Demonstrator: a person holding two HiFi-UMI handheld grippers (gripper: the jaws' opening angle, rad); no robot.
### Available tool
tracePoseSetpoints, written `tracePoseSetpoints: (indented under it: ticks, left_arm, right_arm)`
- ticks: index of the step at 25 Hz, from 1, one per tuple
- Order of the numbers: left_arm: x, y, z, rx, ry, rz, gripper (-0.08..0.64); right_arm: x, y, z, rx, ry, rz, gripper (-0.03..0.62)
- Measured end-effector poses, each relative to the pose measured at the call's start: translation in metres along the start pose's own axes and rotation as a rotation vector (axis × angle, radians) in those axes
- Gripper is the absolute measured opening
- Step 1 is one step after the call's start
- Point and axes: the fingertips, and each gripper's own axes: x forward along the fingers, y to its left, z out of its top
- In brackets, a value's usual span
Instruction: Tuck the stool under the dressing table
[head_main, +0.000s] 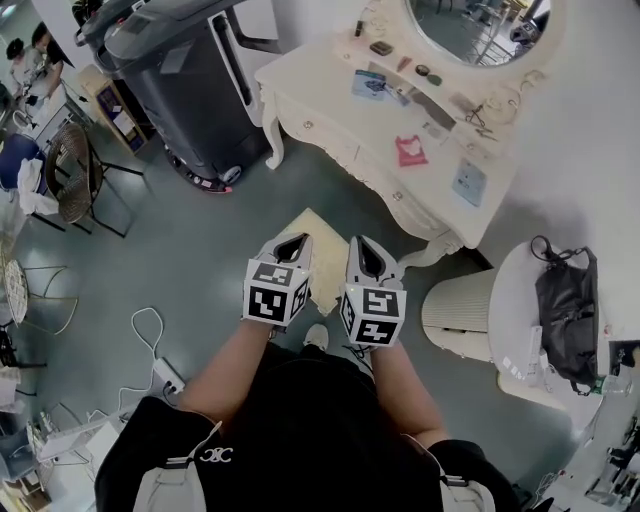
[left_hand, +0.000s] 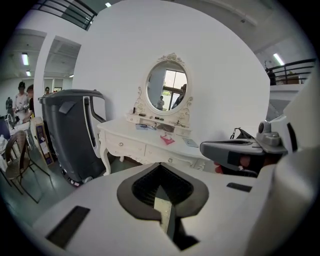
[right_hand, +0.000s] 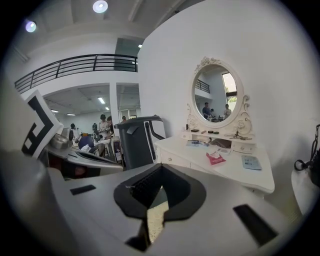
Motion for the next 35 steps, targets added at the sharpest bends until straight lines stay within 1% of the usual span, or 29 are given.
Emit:
tracePoseSetpoints:
  ticks: [6, 9, 11, 14, 16, 20, 24, 28, 31, 33, 35]
  left_arm:
    - [0.006, 0.013, -0.028, -0.055, 0.06, 0.019, 0.003]
    - [0.009, 0.023, -0.038, -0.084, 0.091, 0.009, 0.003]
    - [0.011, 0.031, -0.044, -0.084, 0.112, -0.002, 0.005]
    - [0.019, 0.043, -0.066, -0.079, 0.168, -0.019, 0.003]
    - [0.028, 0.054, -0.084, -0.102, 0.208, -0.031, 0.003]
    - [0.055, 0.067, -0.128, -0.174, 0.289, -0.079, 0.003]
    - [0.087, 0.078, -0.18, -0.23, 0.368, -0.112, 0.003]
    - [0.118, 0.089, -0.233, -0.255, 0.426, -0.118, 0.005]
    - [0.143, 0.101, -0.265, -0.267, 0.456, -0.117, 0.003]
    - [0.153, 0.108, -0.288, -0.278, 0.475, -0.109, 0.003]
    - [0.156, 0.113, -0.314, -0.308, 0.501, -0.095, 0.003]
  right_arm:
    - [0.017, 0.001, -0.024, 0.041, 0.06, 0.015, 0.009]
    - [0.027, 0.005, -0.033, 0.047, 0.087, 0.012, 0.009]
    - [0.035, 0.009, -0.04, 0.057, 0.101, 0.002, 0.009]
    - [0.049, 0.014, -0.06, 0.082, 0.137, -0.027, 0.009]
    - [0.059, 0.017, -0.078, 0.096, 0.169, -0.041, 0.009]
    - [0.084, 0.02, -0.122, 0.078, 0.228, -0.064, 0.009]
    - [0.109, 0.016, -0.175, 0.069, 0.296, -0.074, 0.009]
    - [0.123, 0.009, -0.236, 0.086, 0.379, -0.088, 0.009]
    - [0.131, 0.004, -0.281, 0.098, 0.434, -0.099, 0.009]
    - [0.132, 0.005, -0.31, 0.108, 0.472, -0.104, 0.009]
    - [0.126, 0.009, -0.339, 0.125, 0.509, -0.099, 0.009]
